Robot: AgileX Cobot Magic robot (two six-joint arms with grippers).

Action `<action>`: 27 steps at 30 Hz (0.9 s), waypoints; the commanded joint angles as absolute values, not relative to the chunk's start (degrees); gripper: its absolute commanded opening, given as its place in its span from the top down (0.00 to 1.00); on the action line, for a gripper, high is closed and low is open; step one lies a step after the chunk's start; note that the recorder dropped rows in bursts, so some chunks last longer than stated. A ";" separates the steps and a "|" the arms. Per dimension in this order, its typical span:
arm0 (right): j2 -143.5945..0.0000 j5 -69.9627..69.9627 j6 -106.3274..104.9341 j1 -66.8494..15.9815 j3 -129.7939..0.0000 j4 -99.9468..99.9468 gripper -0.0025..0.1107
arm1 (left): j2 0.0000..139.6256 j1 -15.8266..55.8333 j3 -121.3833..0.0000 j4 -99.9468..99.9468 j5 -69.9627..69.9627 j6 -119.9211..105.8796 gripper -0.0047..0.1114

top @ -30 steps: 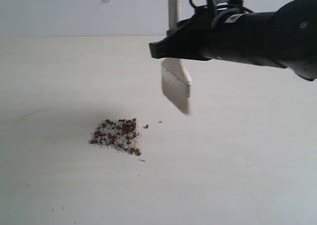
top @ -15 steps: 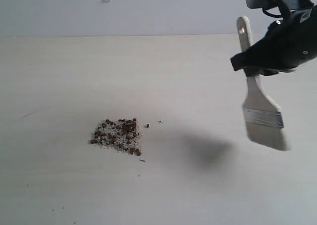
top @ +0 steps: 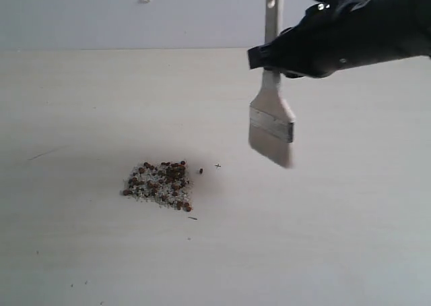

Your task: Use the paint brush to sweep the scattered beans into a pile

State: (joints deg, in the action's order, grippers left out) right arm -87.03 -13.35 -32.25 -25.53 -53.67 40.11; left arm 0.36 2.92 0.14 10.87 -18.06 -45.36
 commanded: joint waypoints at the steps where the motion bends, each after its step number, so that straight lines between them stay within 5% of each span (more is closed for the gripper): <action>1: -93.59 0.59 -34.31 -32.88 -52.77 42.62 0.98 | 0.00 2.88 0.00 11.31 -17.63 -44.83 0.96; 10: -102.88 15.96 -31.92 -41.00 -52.98 44.54 0.98 | 0.00 2.88 0.00 11.31 -17.63 -44.83 0.96; 27: -103.18 15.72 -13.29 -43.07 -52.98 44.06 0.98 | 0.00 2.88 0.00 11.31 -17.63 -44.83 0.96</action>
